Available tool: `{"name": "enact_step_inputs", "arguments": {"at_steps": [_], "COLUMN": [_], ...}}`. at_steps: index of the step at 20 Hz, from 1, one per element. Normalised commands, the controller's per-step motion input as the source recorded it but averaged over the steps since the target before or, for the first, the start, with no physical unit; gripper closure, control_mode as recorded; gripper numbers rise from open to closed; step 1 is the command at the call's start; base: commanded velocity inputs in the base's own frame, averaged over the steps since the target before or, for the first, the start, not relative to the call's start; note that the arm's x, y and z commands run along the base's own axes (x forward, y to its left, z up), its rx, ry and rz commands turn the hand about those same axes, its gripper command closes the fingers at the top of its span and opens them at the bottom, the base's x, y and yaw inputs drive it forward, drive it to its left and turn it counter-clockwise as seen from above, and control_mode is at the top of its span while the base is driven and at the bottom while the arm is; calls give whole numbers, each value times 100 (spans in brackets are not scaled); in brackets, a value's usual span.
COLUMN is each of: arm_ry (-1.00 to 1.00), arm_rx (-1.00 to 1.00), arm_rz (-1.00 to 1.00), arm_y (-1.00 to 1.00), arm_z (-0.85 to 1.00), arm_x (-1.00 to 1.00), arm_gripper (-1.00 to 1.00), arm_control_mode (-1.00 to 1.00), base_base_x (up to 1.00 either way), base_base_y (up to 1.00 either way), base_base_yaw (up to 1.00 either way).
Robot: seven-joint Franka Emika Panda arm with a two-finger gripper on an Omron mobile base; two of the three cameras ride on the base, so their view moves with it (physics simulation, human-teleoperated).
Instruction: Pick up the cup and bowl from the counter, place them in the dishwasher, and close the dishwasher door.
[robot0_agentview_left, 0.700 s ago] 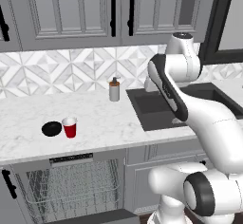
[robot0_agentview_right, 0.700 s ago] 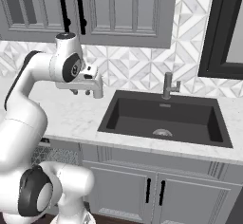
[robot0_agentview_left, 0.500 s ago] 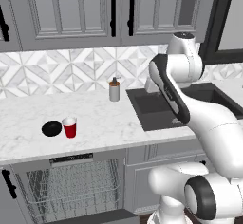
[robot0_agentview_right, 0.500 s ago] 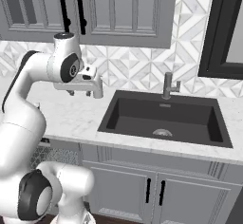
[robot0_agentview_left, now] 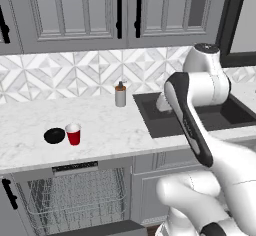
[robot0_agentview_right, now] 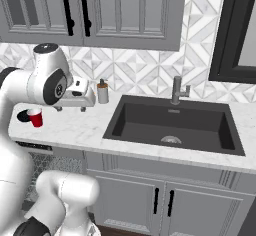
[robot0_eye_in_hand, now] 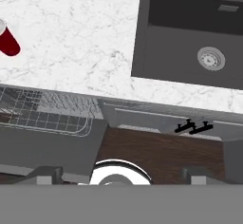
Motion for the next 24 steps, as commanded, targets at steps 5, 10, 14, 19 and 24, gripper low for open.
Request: {"name": "enact_step_inputs", "arguments": {"at_steps": [5,10,14,19,24], "arm_ry": [-5,-3,-3,0,0], "arm_rx": [-8,-5,0,6,5], "arm_rz": [0,1,3,0,0], "arm_y": [54,56,35,53,77], "arm_z": [-24,-7,0,-9,-13], "arm_x": [-29,0,9,26,36], "arm_gripper": [-100,-100,-100,-100,-100], "arm_control_mode": [-100,-100,-100,-100,-100], "base_base_x": [0,0,0,0,0], "base_base_y": [0,0,0,0,0], "base_base_yaw": [0,0,0,0,0]}}
